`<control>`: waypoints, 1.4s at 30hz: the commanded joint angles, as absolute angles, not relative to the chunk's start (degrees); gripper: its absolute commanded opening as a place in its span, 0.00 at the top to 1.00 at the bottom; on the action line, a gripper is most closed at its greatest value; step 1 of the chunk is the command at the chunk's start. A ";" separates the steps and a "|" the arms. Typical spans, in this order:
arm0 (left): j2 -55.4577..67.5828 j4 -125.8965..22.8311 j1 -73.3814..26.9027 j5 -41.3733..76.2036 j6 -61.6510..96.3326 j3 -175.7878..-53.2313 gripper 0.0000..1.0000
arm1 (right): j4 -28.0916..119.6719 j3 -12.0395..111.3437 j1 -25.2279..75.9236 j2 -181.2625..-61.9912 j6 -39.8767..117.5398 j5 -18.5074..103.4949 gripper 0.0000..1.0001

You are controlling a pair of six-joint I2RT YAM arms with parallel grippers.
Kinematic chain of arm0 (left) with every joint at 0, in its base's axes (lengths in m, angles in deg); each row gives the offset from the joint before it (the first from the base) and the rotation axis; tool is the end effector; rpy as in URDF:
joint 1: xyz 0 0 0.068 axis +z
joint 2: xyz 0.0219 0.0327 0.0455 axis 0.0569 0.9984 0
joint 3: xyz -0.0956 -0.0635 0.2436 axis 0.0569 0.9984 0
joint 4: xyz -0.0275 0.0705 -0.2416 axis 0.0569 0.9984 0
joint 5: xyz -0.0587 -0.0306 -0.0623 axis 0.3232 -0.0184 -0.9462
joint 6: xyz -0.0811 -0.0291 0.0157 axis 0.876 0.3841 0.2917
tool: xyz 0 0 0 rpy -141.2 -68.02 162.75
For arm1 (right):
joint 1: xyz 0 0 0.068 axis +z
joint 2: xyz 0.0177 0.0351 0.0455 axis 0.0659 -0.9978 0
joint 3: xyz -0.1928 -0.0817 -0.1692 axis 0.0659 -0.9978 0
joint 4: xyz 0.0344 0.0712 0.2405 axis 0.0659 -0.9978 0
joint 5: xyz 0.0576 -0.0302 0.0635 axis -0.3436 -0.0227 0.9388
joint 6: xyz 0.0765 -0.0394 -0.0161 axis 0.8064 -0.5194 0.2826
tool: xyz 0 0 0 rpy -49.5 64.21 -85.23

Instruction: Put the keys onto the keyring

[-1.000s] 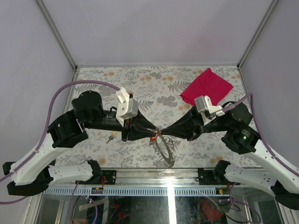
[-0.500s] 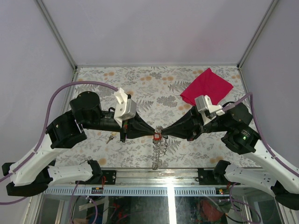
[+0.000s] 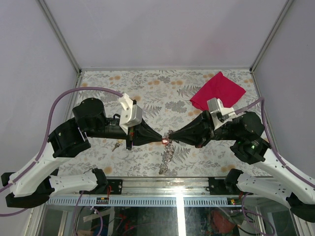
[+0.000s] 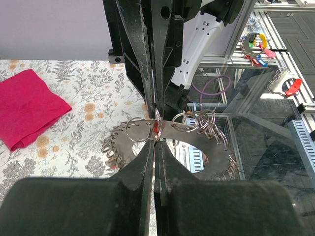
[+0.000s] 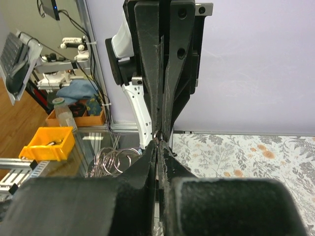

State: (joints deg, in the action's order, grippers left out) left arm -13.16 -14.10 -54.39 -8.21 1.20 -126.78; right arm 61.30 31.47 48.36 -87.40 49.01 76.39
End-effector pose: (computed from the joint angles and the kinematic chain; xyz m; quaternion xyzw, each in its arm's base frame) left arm 0.0662 -0.1854 0.4774 0.5356 0.5141 -0.4784 0.4690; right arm 0.0713 0.1754 0.4627 -0.4365 0.3851 0.6045 0.5439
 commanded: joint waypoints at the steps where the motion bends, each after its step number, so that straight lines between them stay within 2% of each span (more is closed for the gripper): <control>1: -13.89 -17.16 -54.62 -8.70 1.93 -125.85 1.00 | 75.47 30.43 48.55 -85.48 53.75 69.92 1.00; 9: -13.46 -17.72 -54.65 -8.78 2.24 -125.69 1.00 | 82.90 27.88 48.60 -85.46 58.06 65.44 1.00; 17: -14.08 -20.29 -54.64 -7.83 2.52 -125.73 0.91 | 83.40 26.79 48.53 -85.69 57.97 64.39 1.00; 22: -15.65 -24.06 -54.65 -6.47 2.87 -125.31 0.83 | 82.57 26.71 48.59 -85.55 57.36 65.21 1.00; 26: -16.14 -26.91 -54.62 -5.26 2.80 -125.06 0.65 | 81.97 27.25 48.60 -86.14 57.24 67.18 1.00; 31: -15.44 -28.91 -54.60 -5.29 2.57 -124.99 0.52 | 81.40 27.61 48.59 -86.69 57.50 68.54 1.00; 38: -14.11 -29.30 -54.65 -4.74 2.53 -123.73 0.49 | 81.44 27.74 48.57 -86.69 57.34 68.65 1.00; 42: -14.30 -29.48 -54.65 -3.57 2.83 -122.77 0.52 | 81.61 27.75 48.56 -86.61 57.32 68.56 1.00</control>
